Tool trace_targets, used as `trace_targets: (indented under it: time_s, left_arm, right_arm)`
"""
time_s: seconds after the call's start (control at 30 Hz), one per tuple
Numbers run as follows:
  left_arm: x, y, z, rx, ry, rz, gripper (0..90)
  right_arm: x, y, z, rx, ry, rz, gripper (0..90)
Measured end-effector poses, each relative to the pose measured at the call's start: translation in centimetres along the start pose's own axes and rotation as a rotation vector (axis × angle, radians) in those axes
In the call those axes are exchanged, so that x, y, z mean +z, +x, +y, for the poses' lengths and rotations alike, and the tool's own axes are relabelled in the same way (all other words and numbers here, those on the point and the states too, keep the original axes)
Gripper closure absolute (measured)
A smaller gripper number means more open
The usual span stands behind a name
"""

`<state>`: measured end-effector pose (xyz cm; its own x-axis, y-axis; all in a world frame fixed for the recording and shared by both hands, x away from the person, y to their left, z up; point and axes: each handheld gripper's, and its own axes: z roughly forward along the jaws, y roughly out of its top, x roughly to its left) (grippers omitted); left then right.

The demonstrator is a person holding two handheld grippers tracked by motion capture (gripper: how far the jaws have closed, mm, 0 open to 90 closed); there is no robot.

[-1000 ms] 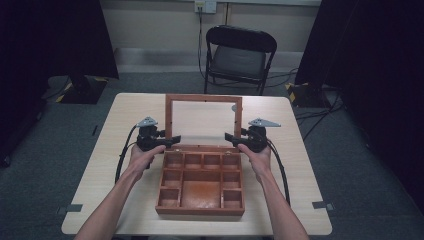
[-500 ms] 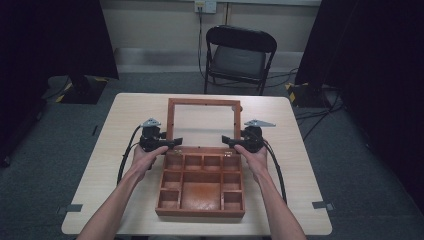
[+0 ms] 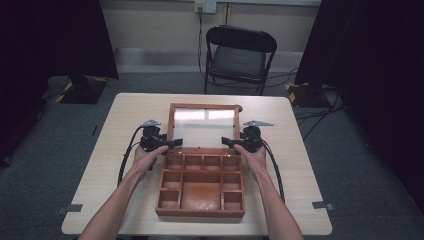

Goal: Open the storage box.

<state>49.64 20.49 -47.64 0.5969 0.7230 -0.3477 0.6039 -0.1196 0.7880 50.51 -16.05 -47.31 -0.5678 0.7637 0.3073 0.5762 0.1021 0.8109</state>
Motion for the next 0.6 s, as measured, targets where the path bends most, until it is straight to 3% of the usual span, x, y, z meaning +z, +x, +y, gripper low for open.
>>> trace_targets:
  time_s: [0.2,0.37,0.47,0.6]
  left_arm:
    - [0.15,0.22,-0.13,-0.001,0.013,0.017,27.5]
    - [0.38,0.48,-0.35,-0.033,0.009,-0.003,26.8]
    - [0.3,0.41,-0.3,-0.019,0.013,0.004,26.8]
    - [0.4,0.5,-0.36,-0.031,0.013,0.001,26.7]
  right_arm:
    - [-0.07,-0.32,0.06,0.019,-0.006,-0.022,17.1]
    - [0.23,-0.51,-0.23,0.025,0.014,-0.03,15.3]
    - [0.41,-0.44,-0.26,0.022,0.011,-0.035,15.1]
    - [0.42,-0.47,-0.27,0.027,0.011,-0.032,15.2]
